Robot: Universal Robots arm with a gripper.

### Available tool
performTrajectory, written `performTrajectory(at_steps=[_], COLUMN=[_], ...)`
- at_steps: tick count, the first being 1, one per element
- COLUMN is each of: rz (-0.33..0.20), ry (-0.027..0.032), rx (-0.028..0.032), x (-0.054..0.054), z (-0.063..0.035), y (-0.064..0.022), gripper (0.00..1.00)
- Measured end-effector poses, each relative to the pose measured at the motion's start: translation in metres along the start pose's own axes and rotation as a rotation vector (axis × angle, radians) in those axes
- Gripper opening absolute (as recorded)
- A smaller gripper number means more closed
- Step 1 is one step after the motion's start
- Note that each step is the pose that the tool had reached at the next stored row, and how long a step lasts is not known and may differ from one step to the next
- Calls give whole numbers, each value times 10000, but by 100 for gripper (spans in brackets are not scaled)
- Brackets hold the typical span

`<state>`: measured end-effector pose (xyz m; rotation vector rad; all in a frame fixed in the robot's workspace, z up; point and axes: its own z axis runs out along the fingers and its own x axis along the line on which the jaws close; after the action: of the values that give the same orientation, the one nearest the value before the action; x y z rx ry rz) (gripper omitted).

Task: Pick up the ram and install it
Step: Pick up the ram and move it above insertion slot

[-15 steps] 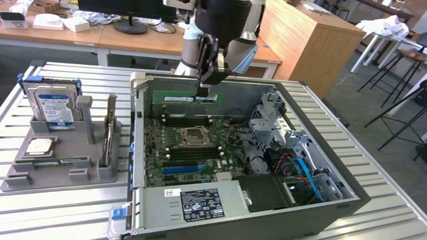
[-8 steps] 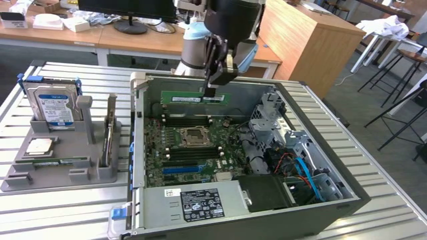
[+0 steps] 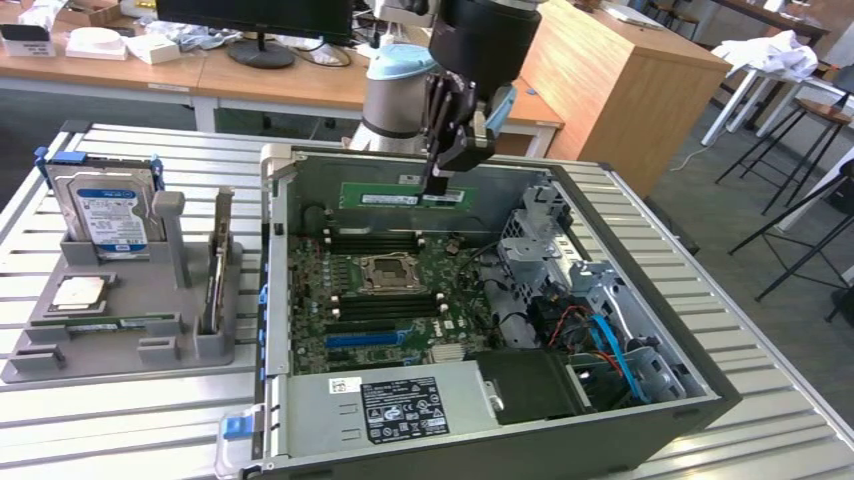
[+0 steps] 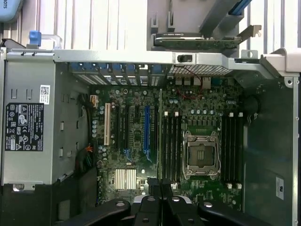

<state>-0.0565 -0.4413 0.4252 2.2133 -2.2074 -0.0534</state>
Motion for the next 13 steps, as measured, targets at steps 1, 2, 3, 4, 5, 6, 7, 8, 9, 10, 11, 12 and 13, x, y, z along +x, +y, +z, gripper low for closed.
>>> performTrajectory(at_steps=[1,2,3,4,5,6,7,8,9,10,11,12,13], rz=[0,1,1,1,1,0,0,1,1,1,1,0,-1], ry=[0,0,0,0,0,0,0,0,0,1,0,0,0], rx=[0,0,0,0,0,0,0,0,0,0,0,0,0], x=[0,0,0,0,0,0,0,0,0,0,1,1,1], z=[-1,-1,-2,-2,-4,-4,-5,-6,-7,-8,-8,-8,-8], y=[-18,-36,-57,-77,-100,-124,-150,-173,-195,-216,-234,-244,-245], gripper=[11,11,11,11,11,11,11,11,11,11,11,11,11])
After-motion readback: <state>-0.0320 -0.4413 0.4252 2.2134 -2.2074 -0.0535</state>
